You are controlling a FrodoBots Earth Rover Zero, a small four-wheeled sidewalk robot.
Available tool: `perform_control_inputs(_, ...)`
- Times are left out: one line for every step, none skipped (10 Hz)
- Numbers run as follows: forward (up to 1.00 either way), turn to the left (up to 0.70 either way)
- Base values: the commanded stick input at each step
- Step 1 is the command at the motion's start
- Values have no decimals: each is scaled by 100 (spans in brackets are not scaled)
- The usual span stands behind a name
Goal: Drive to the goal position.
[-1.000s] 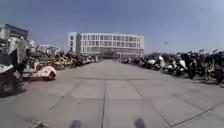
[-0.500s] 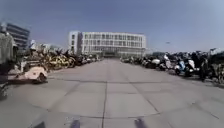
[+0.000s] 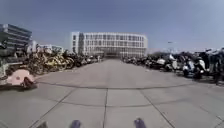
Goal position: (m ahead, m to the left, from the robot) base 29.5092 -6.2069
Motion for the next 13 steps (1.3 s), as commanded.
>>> perform_control_inputs(100,0)
perform_control_inputs(100,0)
perform_control_inputs(100,0)
perform_control_inputs(100,0)
perform_control_inputs(100,0)
perform_control_inputs(100,0)
perform_control_inputs(100,0)
perform_control_inputs(100,0)
perform_control_inputs(100,0)
perform_control_inputs(100,0)
perform_control_inputs(100,0)
perform_control_inputs(100,0)
perform_control_inputs(100,0)
